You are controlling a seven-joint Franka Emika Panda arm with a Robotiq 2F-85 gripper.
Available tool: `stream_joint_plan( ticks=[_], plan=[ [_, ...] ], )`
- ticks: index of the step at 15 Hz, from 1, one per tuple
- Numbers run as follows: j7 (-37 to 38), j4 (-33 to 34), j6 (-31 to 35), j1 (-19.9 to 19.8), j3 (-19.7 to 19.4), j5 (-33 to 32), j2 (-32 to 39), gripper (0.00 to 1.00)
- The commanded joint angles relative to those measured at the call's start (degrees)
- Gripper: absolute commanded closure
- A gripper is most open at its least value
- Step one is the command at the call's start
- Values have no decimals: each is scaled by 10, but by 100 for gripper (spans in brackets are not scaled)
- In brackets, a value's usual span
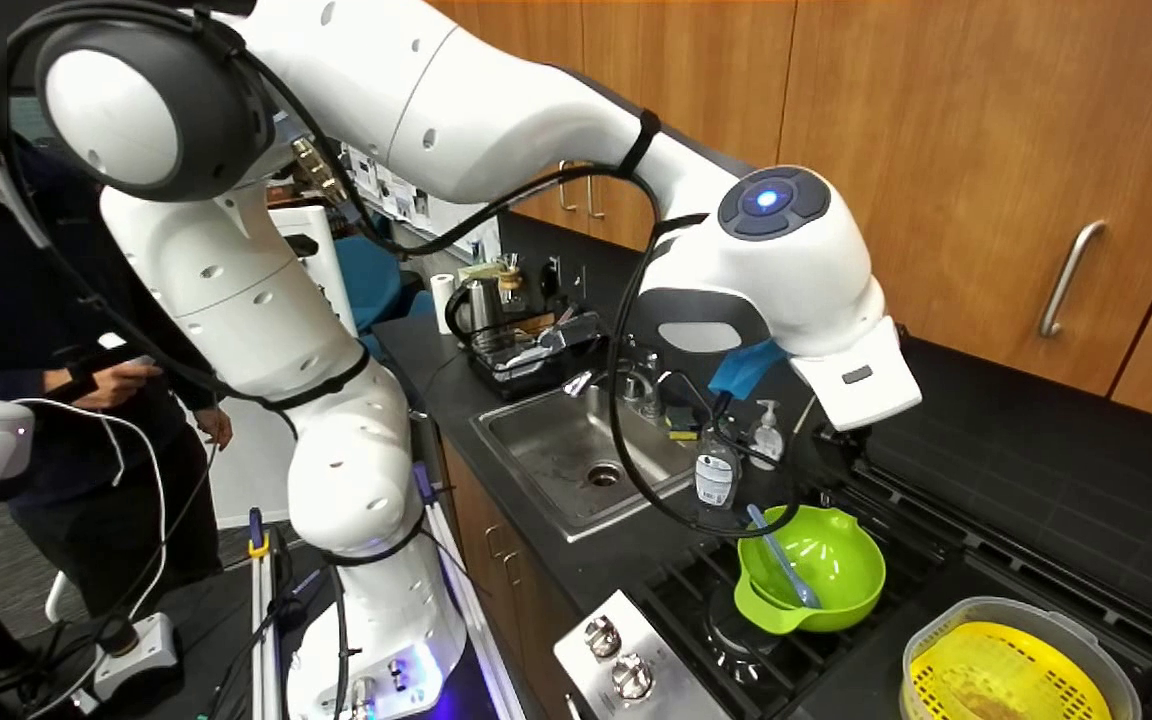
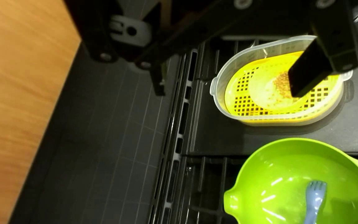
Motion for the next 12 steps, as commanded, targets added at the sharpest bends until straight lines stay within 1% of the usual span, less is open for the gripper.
stream_joint_plan(
  ticks=[1, 3, 6, 8, 9, 12],
  plan=[
    [21, 37, 17, -14, -5, 33, 43, 0],
    [62, 52, 20, -35, 0, 21, 74, 0],
    [96, 67, 23, -55, -1, 1, 107, 0],
    [137, 74, 36, -75, 2, -48, 132, 0],
    [160, 78, 39, -77, -3, -73, 139, 0],
    [225, 91, 24, -90, -6, -140, 155, 0]
  ],
)
